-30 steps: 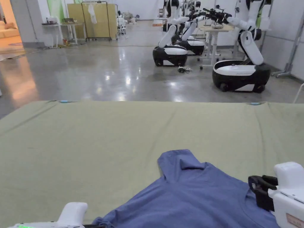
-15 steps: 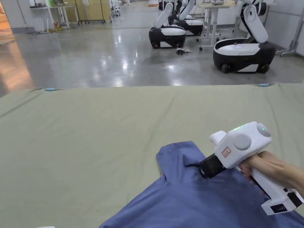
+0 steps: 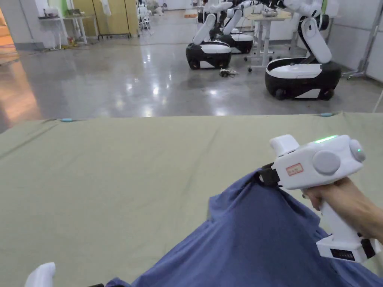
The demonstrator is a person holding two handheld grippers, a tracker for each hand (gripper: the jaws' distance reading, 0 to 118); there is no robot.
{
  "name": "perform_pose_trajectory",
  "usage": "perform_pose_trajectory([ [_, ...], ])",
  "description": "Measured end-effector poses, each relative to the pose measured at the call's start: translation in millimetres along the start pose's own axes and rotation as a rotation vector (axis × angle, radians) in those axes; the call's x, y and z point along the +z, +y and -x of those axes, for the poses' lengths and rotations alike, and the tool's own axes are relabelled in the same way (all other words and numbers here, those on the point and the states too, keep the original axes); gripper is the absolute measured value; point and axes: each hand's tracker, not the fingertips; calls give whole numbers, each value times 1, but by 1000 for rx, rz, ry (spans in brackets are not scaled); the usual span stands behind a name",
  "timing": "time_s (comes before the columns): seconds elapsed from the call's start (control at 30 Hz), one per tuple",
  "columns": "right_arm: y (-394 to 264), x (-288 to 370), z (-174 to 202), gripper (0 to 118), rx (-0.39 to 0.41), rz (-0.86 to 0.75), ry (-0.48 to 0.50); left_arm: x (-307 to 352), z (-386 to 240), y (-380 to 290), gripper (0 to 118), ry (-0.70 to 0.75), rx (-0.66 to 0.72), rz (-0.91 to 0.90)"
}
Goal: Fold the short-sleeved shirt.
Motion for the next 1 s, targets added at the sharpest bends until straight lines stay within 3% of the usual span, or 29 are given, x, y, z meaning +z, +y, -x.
perform_pose_trajectory([
  [0.2, 87, 147, -3, 7, -14, -296, -143, 54, -63, 64, 13, -21, -175, -184],
  [0.43, 158, 263, -12, 7, 51, -467, -396, 72, -148, 143, 13, 25, -373, -316],
  [0.57, 196, 284, -16, 7, 110, -522, -532, 56, -192, 193, 13, 52, -446, -341],
  [0.67, 222, 282, -23, 7, 107, -569, -639, 37, -226, 230, 13, 134, -531, -397],
  [0.8, 250, 265, -41, 7, 98, -626, -771, 14, -260, 271, 13, 134, -490, -518],
  [1.0, 246, 248, -64, 7, 61, -733, -785, -10, -281, 278, 13, 207, -594, -687],
])
